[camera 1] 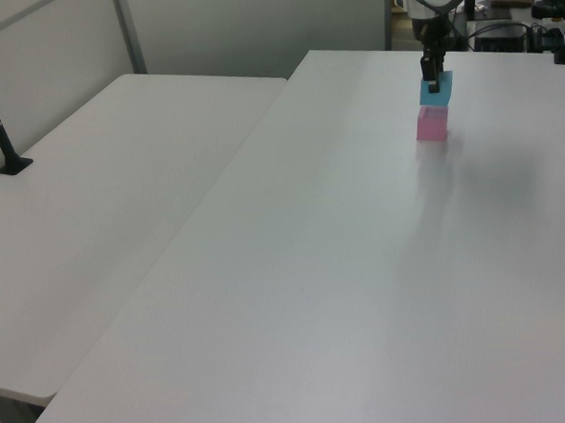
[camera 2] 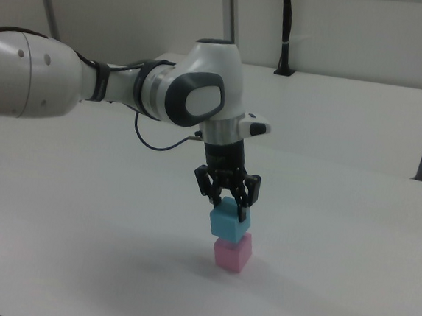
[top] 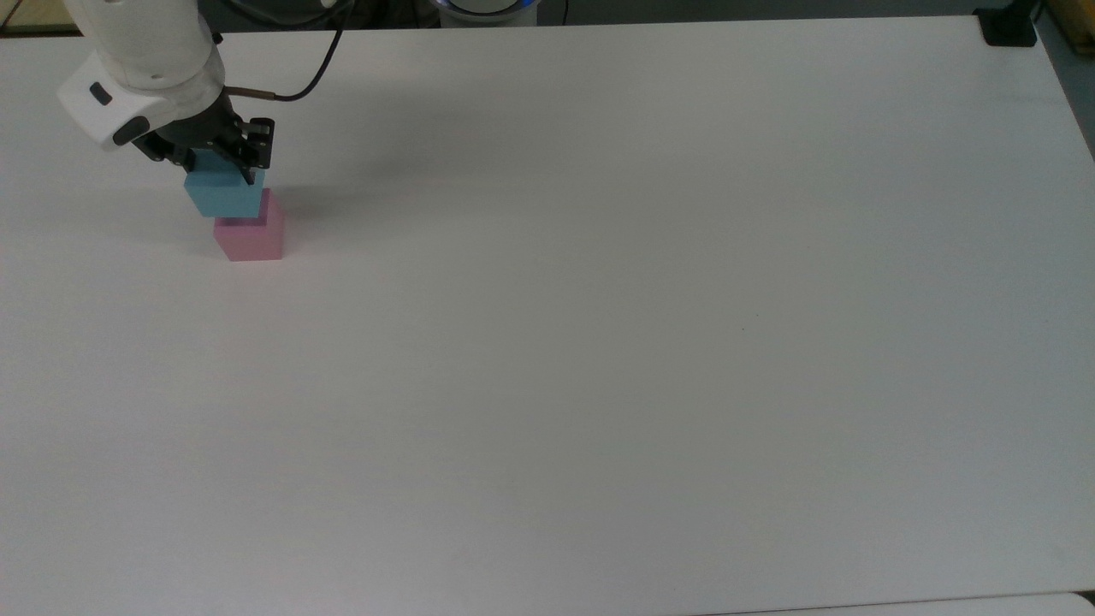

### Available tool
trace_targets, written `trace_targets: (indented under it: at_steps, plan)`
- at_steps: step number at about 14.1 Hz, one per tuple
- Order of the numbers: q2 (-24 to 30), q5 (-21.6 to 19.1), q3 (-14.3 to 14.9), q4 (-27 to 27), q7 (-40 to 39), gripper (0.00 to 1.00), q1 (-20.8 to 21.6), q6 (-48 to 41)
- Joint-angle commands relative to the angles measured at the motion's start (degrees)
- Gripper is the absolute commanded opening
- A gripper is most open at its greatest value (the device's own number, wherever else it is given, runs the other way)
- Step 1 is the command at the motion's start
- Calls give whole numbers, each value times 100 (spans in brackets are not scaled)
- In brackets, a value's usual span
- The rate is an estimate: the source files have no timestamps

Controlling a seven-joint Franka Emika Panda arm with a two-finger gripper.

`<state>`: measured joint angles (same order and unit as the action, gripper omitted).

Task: Put blue cube on pink cube
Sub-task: 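Lower the light-blue cube onto the pink cube's top face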

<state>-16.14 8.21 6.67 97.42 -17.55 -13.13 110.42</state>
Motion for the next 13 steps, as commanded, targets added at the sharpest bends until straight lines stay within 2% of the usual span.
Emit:
trace_targets:
  at_steps: [1, 2, 3, 4, 6, 8, 9, 13]
  plan:
    - [-82, 75, -7, 128, -231, 24, -23, 252]
    - [-143, 75, -7, 128, -231, 27, -14, 330]
    - [-161, 75, -16, 128, -231, 35, -14, 392]
    - [-170, 75, -16, 128, -231, 37, -14, 393]
    - [-170, 75, -7, 128, -231, 55, -23, 401]
    - [-170, 75, -16, 128, -231, 88, -23, 393]
    - [-170, 67, -8, 128, -197, 100, -23, 393]
    - [-91, 67, -7, 93, -161, 100, -23, 209]
